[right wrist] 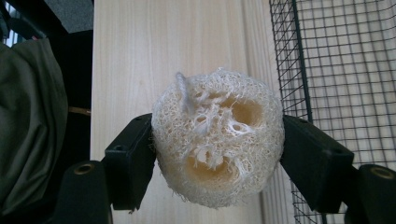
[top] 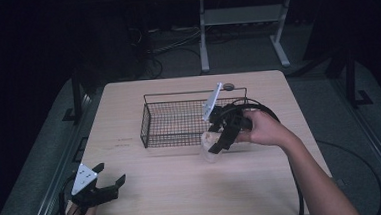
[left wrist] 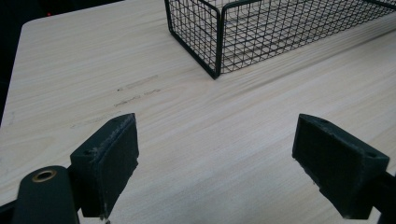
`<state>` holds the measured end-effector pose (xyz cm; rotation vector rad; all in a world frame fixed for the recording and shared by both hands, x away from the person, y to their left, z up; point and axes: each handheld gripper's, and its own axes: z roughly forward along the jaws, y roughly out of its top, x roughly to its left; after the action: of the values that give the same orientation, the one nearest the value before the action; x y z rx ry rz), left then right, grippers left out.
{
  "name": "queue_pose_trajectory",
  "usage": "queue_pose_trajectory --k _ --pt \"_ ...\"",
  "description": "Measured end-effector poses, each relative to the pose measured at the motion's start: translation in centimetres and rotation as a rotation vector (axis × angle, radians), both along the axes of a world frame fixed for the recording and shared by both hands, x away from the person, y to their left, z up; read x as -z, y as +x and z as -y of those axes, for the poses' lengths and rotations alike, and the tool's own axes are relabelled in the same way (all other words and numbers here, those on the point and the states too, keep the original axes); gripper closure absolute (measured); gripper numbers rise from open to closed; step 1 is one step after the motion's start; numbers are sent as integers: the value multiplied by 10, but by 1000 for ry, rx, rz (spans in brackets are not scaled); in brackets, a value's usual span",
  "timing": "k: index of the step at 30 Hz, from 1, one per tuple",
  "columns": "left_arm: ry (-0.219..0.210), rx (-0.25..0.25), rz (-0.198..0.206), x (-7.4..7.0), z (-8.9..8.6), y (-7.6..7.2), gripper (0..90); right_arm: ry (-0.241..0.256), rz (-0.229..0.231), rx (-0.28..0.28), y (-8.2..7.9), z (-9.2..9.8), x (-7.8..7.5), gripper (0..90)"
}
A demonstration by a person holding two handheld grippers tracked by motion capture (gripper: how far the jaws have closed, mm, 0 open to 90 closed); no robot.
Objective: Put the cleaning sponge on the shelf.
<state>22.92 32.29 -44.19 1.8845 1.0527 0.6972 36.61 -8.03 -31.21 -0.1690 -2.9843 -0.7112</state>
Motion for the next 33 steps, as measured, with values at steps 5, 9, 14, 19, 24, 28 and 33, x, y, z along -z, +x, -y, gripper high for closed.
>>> queue_pose_trajectory --k 5,9,14,19,24,28,33 --pt "-6 -2 -4 0 0 1 137 4 0 5 4 0 -4 287" --pt "-4 -1 -5 0 1 1 137 2 3 4 8 0 -8 287" --pt "-5 0 -3 0 1 1 137 -4 0 8 13 -2 -12 287" --pt "-8 1 -4 0 1 2 137 -4 2 6 18 -6 -18 287" --pt "-6 -2 -6 1 0 2 137 -4 4 8 26 -9 -24 287" --pt "-11 -7 -6 1 -1 3 137 -6 2 12 33 -11 -25 287" --pt "-10 -1 -9 2 0 4 137 0 1 17 40 -13 -30 287"
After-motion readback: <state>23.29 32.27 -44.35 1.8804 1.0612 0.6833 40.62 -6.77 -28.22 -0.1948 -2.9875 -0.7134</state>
